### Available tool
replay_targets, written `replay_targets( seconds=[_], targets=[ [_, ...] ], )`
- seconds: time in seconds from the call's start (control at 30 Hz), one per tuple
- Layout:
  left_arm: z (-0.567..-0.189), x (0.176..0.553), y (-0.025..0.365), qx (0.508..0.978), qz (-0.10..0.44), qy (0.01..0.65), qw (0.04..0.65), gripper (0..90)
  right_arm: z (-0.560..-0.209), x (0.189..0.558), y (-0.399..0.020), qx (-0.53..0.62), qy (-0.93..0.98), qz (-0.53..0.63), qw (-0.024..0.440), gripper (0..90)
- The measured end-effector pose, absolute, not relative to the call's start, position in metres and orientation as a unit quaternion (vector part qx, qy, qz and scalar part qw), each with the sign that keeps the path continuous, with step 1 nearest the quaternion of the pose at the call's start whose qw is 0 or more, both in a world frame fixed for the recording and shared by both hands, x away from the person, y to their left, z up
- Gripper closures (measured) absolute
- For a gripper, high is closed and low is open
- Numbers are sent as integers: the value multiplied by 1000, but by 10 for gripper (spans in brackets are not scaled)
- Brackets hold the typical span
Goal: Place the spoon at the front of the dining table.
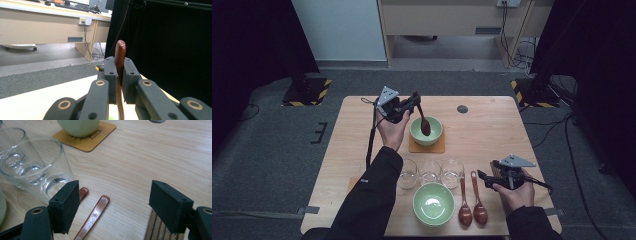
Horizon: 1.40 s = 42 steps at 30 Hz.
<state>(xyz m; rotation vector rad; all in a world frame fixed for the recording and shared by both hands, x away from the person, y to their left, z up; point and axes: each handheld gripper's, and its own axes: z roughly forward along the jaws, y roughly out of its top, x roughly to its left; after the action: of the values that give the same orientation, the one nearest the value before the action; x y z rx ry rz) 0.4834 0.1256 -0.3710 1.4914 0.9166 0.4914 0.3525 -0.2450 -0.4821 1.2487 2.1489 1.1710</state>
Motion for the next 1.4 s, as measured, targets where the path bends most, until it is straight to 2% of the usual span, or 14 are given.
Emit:
replay_targets(
  seconds=[0.27,1.0,1.4],
  targets=[
    [-383,497,128,647,226,411,601,837,-485,353,-245,444,771,414,193,245],
    [-431,513,139,661,210,454,559,836,-486,354,-244,442,777,406,189,242],
    [-435,512,140,671,205,459,545,833,-487,355,-245,443,777,406,189,240]
  ],
)
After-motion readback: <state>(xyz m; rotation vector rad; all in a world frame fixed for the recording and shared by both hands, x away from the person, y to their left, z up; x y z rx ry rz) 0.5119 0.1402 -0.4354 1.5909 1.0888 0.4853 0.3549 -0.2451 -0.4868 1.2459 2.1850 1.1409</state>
